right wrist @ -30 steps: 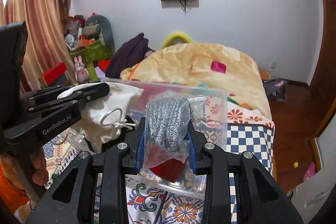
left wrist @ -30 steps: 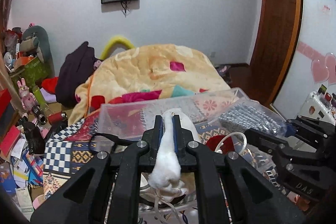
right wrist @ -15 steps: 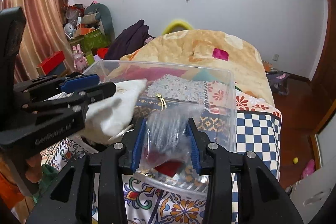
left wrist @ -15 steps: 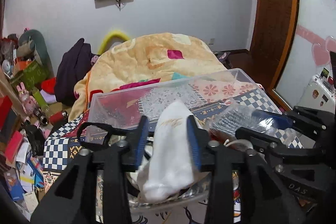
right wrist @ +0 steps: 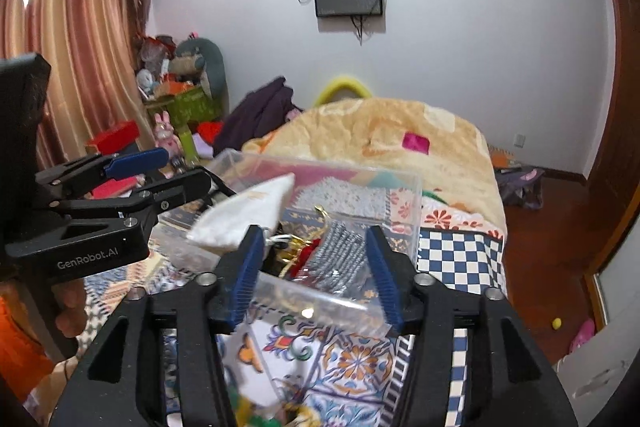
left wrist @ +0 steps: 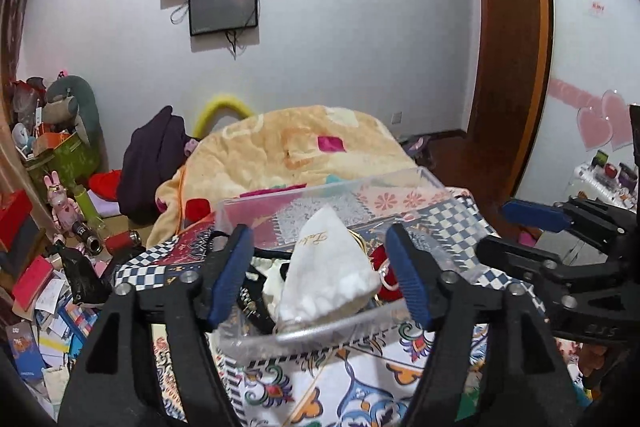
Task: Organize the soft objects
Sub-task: 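Open both tools to release the cloth bag and scrubber into the box, then grasp the green knitted sock with the left tool while the right tool grasps the green sponge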
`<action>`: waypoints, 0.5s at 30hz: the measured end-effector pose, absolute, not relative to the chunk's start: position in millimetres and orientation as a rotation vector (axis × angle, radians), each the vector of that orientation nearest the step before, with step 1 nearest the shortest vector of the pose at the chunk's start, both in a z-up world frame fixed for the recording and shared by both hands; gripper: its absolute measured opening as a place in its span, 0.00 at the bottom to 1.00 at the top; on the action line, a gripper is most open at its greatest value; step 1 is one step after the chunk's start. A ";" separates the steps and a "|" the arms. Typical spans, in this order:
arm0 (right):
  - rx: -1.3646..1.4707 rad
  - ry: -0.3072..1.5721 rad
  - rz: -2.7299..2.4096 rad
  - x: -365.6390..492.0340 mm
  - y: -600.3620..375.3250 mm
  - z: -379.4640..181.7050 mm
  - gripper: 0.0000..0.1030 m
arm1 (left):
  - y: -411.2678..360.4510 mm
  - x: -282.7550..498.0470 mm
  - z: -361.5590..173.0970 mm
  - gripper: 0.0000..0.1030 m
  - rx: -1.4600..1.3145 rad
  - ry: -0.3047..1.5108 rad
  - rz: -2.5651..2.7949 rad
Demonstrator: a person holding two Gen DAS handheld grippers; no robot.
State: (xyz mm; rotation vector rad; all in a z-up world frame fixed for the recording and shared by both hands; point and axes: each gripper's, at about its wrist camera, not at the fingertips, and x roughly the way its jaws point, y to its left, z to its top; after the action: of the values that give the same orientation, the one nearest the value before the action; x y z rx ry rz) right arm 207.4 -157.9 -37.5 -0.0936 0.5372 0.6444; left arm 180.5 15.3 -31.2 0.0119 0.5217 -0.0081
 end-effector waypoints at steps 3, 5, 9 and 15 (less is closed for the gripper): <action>-0.088 0.478 0.638 187.4 -163.0 -29.6 0.67 | 20.1 162.7 -27.1 0.76 -0.002 0.508 -0.018; -0.093 0.458 0.636 177.3 -163.3 -27.8 0.69 | 24.0 150.2 -27.8 0.81 -0.011 0.508 -0.026; -0.087 0.450 0.656 161.4 -161.9 -30.3 0.73 | 28.7 128.3 -33.5 0.87 -0.006 0.508 -0.020; -0.044 0.494 0.688 150.1 -158.1 -51.8 0.74 | 29.7 102.5 -53.8 0.89 0.003 0.541 -0.027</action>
State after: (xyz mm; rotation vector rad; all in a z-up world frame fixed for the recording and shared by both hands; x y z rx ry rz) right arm 150.1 -158.1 -51.8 -0.0436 0.4937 0.6885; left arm 102.5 29.7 -53.8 0.0032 0.5408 -0.0265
